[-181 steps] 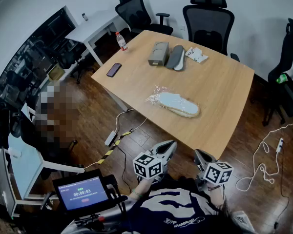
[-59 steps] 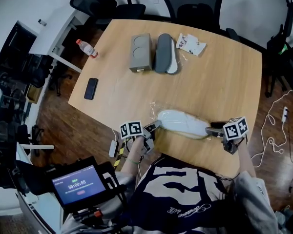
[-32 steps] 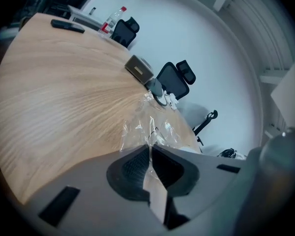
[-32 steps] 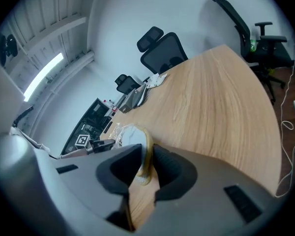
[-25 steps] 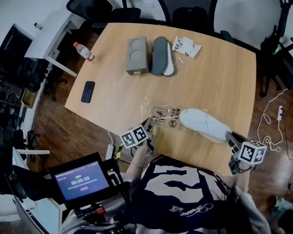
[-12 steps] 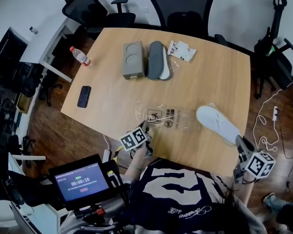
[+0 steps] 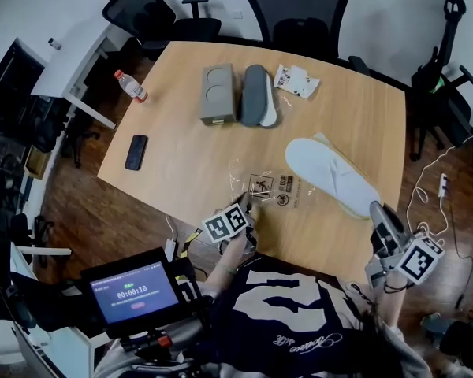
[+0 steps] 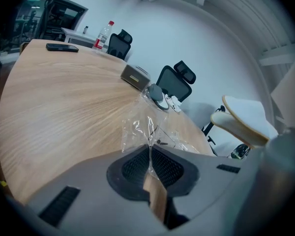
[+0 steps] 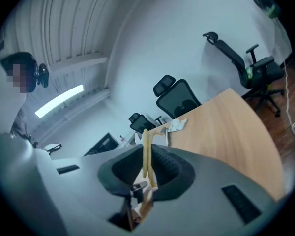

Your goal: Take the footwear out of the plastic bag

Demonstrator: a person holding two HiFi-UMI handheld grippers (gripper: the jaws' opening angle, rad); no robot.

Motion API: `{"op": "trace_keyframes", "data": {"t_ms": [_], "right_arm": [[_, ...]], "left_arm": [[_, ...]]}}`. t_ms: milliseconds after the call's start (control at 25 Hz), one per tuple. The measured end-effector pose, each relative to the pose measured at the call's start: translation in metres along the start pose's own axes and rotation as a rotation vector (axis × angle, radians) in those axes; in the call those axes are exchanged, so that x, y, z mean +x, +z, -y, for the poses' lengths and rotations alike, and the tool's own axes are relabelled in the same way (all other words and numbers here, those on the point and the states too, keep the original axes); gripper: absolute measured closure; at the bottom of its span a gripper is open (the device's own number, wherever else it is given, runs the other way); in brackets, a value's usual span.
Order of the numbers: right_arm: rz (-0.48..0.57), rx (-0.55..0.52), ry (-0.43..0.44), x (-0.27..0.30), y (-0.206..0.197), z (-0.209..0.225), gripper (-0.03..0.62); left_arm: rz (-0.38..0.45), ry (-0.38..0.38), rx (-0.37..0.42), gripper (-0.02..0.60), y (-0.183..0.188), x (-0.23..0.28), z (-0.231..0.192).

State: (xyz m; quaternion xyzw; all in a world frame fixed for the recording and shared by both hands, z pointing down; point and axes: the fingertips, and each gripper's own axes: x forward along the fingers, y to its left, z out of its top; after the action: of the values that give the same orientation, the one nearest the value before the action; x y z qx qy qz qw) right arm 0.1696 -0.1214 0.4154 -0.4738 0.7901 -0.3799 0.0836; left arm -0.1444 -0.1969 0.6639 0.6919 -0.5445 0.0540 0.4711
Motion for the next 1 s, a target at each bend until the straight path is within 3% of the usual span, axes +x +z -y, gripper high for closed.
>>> {"op": "trace_keyframes", "data": {"t_ms": [160,320,480,600,640,840,1000], "right_arm": [[-0.009,0.213,0.19,0.046,-0.028,-0.026,0.545],[-0.057,0.373,0.181,0.069,-0.075,-0.003,0.545],[-0.107,0.409,0.077,0.073,-0.112,0.038,0.545],[-0.179,0.419,-0.177,0.057,-0.139,0.075,0.545],[-0.19,0.418,-0.218,0.055,-0.144,0.082,0.543],[-0.314,0.2,-0.34,0.056,-0.173,0.122,0.533],[-0.324,0.245,-0.381,0.06,-0.188,0.14,0.53]], "left_arm": [[-0.012,-0.065,-0.058,0.561,-0.013,0.006,0.021],[-0.042,-0.11,-0.058,0.561,-0.027,0.011,0.038],[-0.075,-0.135,-0.027,0.561,-0.034,0.012,0.046],[-0.095,-0.158,0.011,0.561,-0.037,0.012,0.05],[-0.109,-0.173,0.028,0.561,-0.039,0.012,0.052],[-0.21,-0.252,0.123,0.528,-0.048,0.011,0.063],[-0.224,-0.28,0.14,0.435,-0.043,0.002,0.066]]}}
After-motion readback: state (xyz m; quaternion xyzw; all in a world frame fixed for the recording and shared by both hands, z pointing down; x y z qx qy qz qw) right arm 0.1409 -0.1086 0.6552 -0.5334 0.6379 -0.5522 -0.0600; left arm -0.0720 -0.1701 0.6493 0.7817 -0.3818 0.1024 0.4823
